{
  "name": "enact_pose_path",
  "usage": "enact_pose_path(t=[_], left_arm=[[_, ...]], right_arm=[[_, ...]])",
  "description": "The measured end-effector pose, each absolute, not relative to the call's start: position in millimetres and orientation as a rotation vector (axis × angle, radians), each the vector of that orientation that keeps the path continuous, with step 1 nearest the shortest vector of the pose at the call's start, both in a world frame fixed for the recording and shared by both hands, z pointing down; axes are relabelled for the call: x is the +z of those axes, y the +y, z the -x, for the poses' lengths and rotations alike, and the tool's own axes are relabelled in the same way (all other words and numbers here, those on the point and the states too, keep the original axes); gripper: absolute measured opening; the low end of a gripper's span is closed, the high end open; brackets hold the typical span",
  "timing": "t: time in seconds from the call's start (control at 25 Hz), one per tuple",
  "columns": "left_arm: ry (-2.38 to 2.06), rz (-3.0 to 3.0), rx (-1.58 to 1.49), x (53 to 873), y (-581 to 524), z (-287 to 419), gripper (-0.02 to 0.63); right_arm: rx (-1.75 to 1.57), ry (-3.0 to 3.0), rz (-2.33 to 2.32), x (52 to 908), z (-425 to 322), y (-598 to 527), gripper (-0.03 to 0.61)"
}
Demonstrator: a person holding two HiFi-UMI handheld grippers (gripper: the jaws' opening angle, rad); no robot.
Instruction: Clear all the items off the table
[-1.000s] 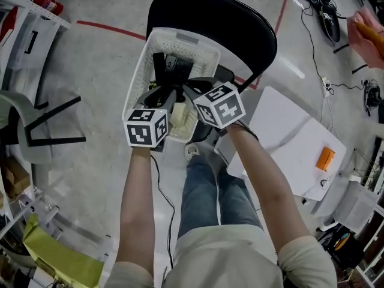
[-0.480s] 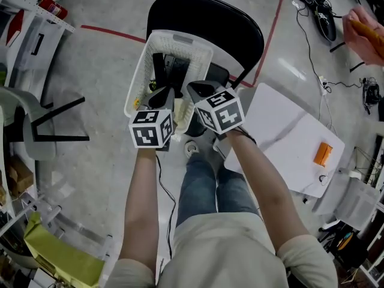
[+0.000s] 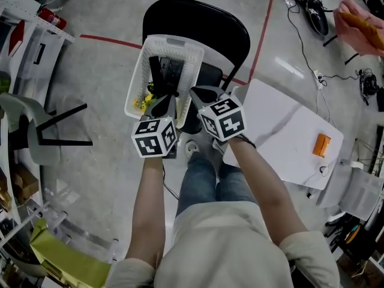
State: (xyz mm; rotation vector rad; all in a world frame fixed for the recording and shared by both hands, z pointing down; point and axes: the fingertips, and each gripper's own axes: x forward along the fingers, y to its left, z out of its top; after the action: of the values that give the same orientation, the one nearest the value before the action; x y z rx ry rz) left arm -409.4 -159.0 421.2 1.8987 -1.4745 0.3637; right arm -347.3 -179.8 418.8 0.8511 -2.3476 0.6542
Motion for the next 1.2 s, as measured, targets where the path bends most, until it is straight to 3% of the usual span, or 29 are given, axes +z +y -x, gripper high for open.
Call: enact_pose_path(t=[0.6,1.2], left_arm=[[-1.348,-2.015,0.401,384.1,-123.1,338.4,0.011],[-1.223,-2.155,0.484,360.5,-78.4,210.4,0.009]], right_arm=[[0.730,-2.317,-1.078,381.7,270.2,-130.1,-0.002],[0.755,-2.282,-1.260,356.2,149.5,-64.6,-0.002]])
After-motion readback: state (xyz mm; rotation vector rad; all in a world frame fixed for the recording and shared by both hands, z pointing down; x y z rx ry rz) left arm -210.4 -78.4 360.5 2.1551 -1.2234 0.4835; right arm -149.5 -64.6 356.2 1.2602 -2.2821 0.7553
